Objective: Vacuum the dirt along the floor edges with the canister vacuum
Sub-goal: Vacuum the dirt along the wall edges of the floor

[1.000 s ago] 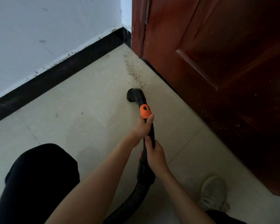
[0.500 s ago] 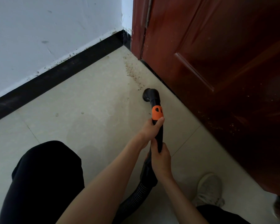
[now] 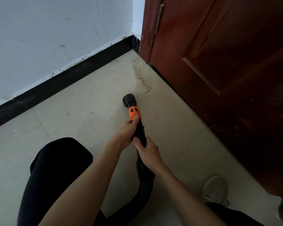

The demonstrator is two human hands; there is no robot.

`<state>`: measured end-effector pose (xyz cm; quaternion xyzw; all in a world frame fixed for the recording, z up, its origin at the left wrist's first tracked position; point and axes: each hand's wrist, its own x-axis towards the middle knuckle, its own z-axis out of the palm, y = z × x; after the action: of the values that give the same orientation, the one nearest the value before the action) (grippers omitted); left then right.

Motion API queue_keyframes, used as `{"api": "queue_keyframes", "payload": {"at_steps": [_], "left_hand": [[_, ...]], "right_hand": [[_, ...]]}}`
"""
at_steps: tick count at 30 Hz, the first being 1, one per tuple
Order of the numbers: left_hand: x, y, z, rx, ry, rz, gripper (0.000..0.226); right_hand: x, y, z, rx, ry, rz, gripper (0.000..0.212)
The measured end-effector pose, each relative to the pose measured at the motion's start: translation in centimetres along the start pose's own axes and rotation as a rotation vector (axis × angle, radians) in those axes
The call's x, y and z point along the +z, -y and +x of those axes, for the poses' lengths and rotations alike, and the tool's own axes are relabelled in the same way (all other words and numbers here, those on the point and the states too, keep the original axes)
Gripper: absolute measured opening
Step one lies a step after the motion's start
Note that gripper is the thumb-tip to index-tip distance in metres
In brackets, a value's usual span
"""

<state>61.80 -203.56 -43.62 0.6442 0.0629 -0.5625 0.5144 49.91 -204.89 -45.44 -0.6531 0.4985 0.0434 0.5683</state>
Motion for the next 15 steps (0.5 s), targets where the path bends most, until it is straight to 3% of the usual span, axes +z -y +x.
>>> {"api": "queue_keyframes", "payload": {"at_steps": [6, 12, 15], "left_hand": [[-1.9, 2.6, -1.6, -0.056, -0.03, -0.215, 0.045], [-1.0, 2.4, -1.4, -0.02, -0.007, -0.22, 0.048], [-0.5, 1.2, -0.5, -0.007, 0.022, -0.199, 0.05]], "right_hand": [[0.4, -1.0, -2.2, 0.037, 0.086, -0.018, 0.043], [-0.7, -2.7, -3.2, 0.111, 0.181, 0.192, 0.039], [-0.1, -3.3, -3.4, 0.117, 0.083, 0.315, 0.031]]}}
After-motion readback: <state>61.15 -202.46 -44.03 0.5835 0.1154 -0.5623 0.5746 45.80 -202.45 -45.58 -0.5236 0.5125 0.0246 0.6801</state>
